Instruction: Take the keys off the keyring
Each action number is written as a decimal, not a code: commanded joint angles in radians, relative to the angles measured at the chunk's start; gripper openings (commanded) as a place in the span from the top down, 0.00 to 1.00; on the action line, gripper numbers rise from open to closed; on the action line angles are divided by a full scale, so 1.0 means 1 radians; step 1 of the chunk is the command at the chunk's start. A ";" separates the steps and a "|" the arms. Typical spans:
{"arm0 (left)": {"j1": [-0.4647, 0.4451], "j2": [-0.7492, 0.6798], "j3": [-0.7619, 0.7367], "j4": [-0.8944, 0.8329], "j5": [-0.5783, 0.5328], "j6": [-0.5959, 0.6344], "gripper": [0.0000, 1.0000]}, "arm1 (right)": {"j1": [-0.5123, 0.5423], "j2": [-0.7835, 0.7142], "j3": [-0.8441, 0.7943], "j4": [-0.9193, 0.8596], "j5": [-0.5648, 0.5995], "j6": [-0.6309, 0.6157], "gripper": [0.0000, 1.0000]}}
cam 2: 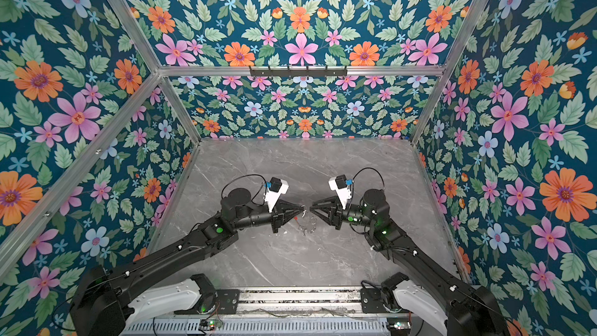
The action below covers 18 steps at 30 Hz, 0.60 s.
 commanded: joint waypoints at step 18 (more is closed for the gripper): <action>-0.002 -0.018 0.016 0.058 0.076 -0.010 1.00 | 0.026 0.010 0.050 -0.013 -0.098 -0.009 0.77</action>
